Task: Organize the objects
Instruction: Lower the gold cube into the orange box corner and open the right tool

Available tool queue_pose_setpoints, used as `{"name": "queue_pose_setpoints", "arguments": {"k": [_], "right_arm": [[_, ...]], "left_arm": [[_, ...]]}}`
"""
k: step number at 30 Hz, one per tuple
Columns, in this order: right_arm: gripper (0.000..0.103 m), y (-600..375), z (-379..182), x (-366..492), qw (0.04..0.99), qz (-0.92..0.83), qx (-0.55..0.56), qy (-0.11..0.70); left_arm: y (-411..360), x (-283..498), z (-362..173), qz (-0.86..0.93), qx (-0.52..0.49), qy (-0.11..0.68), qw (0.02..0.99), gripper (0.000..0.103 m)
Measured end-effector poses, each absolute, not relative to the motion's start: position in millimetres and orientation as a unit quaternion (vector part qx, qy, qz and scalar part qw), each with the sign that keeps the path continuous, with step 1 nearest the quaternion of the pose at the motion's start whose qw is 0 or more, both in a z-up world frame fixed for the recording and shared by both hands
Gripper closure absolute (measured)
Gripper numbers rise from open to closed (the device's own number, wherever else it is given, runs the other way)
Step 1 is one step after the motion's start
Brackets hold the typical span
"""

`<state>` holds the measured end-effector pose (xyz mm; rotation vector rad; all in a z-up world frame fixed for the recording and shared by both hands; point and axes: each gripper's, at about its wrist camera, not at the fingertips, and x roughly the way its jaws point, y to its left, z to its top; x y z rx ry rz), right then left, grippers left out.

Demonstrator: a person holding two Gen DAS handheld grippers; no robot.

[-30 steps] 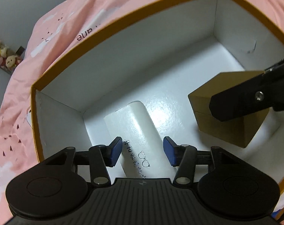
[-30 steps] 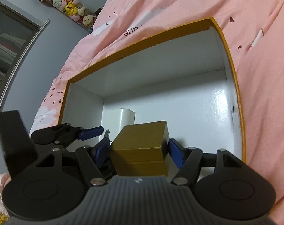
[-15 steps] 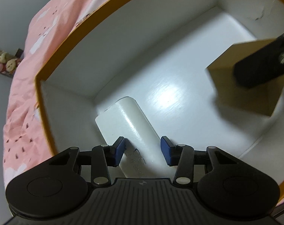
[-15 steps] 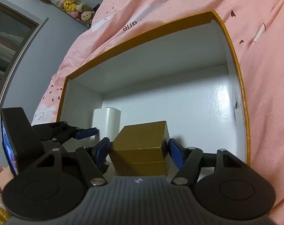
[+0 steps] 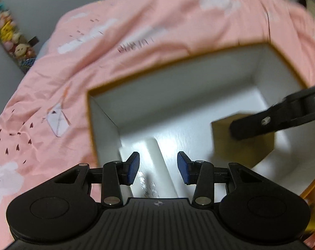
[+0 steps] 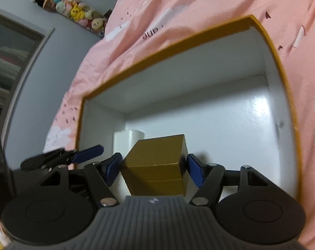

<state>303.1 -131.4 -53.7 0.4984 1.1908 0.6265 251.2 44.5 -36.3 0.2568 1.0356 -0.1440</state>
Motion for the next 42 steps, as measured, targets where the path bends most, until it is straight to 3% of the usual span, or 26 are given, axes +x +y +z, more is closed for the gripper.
{"name": "queue_pose_setpoints", "arguments": {"k": [5, 13, 20, 27, 37, 42], "right_arm": [[0.034, -108.4, -53.6, 320.0, 0.747, 0.283, 0.263, 0.541], [0.034, -60.7, -60.5, 344.6, 0.756, 0.267, 0.259, 0.539], [0.034, -40.5, -76.2, 360.3, 0.761, 0.250, 0.258, 0.540], [0.034, -24.2, -87.0, 368.6, 0.748, 0.264, 0.260, 0.550], [0.030, -22.0, -79.1, 366.6, 0.753, 0.291, 0.243, 0.539], [0.036, -24.5, -73.9, 363.8, 0.762, 0.299, 0.223, 0.530]], "left_arm": [[57.4, 247.0, 0.1, -0.042, 0.073, 0.471, 0.878, 0.053], [91.7, 267.7, -2.9, -0.007, 0.026, 0.495, 0.868, 0.053], [104.1, 275.4, -23.4, -0.009, -0.008, 0.530, 0.848, 0.076], [109.5, 279.3, -35.3, -0.006, -0.019, 0.540, 0.842, 0.087], [109.3, 279.2, -36.4, -0.004, -0.018, 0.541, 0.841, 0.088], [109.5, 279.6, -36.4, -0.004, -0.018, 0.541, 0.841, 0.088]]}}
